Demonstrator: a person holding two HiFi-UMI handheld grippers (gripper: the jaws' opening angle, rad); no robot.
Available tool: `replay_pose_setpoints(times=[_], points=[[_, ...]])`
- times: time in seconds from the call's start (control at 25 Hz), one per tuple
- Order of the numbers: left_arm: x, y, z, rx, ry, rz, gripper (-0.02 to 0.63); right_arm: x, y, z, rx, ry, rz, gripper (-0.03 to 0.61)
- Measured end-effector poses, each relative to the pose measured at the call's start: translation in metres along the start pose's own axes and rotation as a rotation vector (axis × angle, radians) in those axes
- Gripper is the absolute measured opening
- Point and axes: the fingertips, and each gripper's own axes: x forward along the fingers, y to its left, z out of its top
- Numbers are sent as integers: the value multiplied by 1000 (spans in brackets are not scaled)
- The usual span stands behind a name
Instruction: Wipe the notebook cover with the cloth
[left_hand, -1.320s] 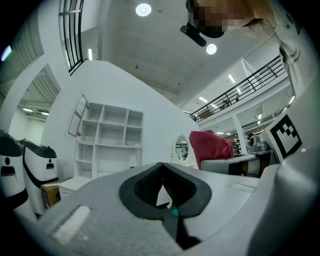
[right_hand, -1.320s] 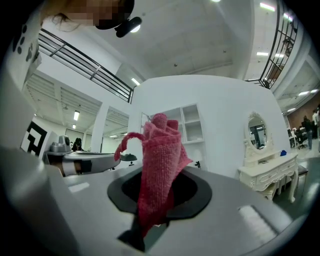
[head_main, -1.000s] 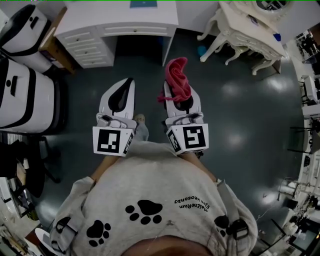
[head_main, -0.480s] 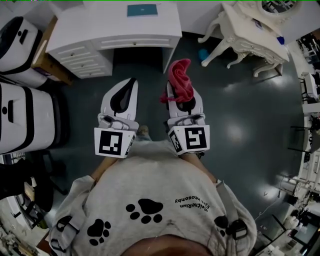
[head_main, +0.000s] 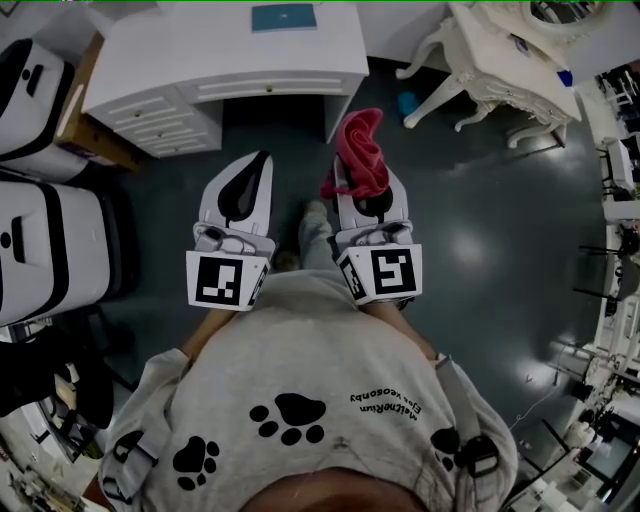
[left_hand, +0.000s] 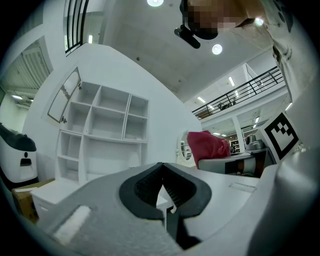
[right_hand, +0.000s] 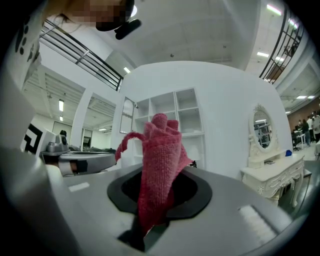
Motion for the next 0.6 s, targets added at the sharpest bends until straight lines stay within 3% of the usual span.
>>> replay_pose_setpoints(times=[0.32, 0.6], points=[[32, 26, -5, -22, -17, 18, -2, 41, -8, 2, -13, -15, 31, 87], [91, 49, -15, -27, -11, 44, -2, 97, -46, -6, -9, -6, 52, 87]])
